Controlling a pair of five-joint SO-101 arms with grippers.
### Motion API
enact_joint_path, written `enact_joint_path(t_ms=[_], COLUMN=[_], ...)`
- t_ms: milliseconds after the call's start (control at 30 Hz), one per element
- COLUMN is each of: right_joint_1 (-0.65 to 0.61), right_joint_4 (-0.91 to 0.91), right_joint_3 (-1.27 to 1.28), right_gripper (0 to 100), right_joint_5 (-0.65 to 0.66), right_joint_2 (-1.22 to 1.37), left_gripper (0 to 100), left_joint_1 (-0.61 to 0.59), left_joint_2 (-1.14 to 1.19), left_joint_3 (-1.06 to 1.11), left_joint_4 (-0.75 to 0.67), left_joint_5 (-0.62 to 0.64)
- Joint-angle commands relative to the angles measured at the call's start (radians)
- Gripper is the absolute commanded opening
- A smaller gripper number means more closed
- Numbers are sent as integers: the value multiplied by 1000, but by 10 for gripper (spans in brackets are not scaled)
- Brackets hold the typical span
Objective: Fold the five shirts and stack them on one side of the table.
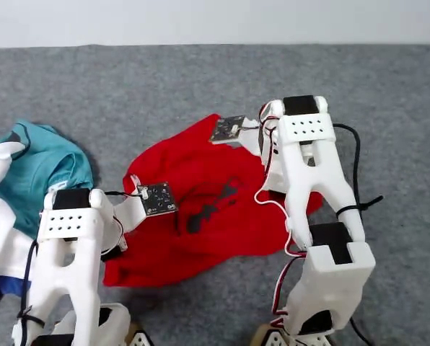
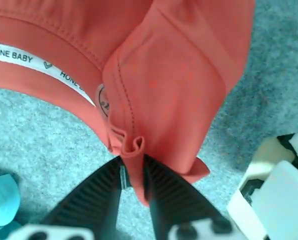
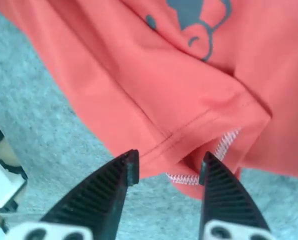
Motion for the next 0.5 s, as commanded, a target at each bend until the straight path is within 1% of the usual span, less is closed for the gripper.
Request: enact_joint_path(t_ms=[0,200,467], right_joint_1=[-19,-48,-42], right_joint_4=[42,42,44], right_joint_3=[2,2,2], right_gripper=[208,208,208], right_joint_5=[58,66,94], right_joint_2=[-45,41,101], left_gripper=[5,5,5], left_joint_1=[-5,-5,-5], left_joint_2=[-8,-8,-8], left_joint_3=[-12,-7,-7], left_joint_4=[-17,-17,-17], left_joint_5=[3,3,3])
